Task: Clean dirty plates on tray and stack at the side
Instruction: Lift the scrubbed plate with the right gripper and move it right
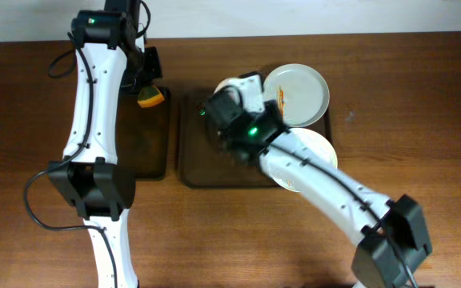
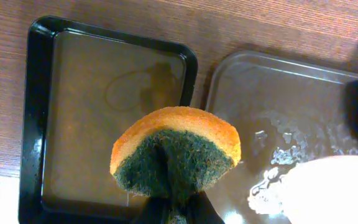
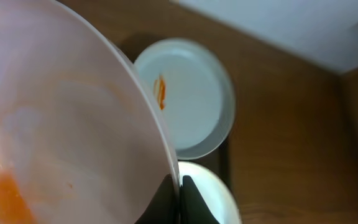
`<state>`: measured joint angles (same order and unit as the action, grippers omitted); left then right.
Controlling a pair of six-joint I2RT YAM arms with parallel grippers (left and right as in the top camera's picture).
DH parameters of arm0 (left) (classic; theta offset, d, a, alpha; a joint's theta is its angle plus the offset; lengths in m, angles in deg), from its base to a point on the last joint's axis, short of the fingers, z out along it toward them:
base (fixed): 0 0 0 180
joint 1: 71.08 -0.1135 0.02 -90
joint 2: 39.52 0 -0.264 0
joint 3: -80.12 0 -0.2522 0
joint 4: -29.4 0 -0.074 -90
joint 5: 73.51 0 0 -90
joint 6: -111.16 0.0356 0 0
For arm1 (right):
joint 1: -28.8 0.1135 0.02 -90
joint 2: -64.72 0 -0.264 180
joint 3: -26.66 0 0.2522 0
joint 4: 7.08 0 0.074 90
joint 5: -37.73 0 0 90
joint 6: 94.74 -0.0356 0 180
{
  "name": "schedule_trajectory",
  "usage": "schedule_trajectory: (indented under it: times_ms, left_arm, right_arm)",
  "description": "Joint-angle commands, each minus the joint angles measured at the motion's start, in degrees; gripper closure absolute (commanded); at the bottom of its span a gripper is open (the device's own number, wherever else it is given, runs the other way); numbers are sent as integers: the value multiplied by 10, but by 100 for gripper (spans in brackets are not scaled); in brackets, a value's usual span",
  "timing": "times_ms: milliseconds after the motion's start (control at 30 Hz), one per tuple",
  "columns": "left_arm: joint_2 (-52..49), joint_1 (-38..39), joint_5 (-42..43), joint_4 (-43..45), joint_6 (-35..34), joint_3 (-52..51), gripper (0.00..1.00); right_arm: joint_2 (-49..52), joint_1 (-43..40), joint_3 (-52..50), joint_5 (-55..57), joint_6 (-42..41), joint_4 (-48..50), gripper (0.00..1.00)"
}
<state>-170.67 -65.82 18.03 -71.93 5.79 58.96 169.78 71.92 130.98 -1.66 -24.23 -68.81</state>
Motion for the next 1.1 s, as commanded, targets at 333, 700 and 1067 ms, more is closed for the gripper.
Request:
schedule_trajectory:
  times_ms: [333, 700, 1067]
  left_arm:
    - [7, -2, 2, 5, 7, 10, 100]
    - [7, -2, 2, 5, 7, 10, 100]
    - [7, -2, 3, 3, 7, 10, 100]
  right_arm:
    - [-5, 80, 5, 309, -5, 28, 96]
    - [-63, -81, 5, -306, -26, -31, 96]
    - [-56, -648, -38, -564, 45, -96, 96]
